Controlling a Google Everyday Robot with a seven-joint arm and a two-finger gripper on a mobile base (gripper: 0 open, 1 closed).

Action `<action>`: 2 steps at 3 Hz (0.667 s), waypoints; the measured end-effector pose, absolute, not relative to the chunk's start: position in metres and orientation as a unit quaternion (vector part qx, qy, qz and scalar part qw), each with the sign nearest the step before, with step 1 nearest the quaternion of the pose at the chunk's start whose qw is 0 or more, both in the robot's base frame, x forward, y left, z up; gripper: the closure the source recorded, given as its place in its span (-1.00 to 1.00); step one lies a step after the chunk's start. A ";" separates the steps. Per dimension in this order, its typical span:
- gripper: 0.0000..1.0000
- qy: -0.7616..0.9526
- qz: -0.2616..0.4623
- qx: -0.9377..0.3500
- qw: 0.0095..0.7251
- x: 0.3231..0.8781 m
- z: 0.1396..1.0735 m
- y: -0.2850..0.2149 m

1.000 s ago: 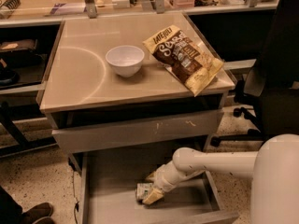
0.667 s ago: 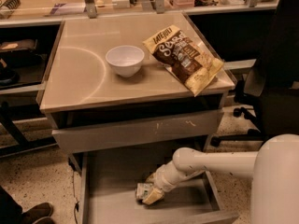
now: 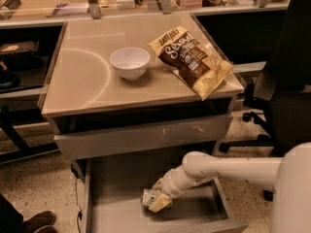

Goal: Pick 7up can from middle drawer and place on counter

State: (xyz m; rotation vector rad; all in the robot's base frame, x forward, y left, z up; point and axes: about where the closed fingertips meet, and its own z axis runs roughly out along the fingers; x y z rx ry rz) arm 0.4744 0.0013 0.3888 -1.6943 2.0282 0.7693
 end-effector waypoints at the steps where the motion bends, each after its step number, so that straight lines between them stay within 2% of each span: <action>1: 1.00 0.746 0.265 -0.577 0.200 0.474 0.429 0.002; 2: 1.00 0.765 0.256 -0.555 0.205 0.475 0.480 0.004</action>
Offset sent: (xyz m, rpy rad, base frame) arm 0.0038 0.0011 0.1550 -0.0264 -0.0010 -0.2133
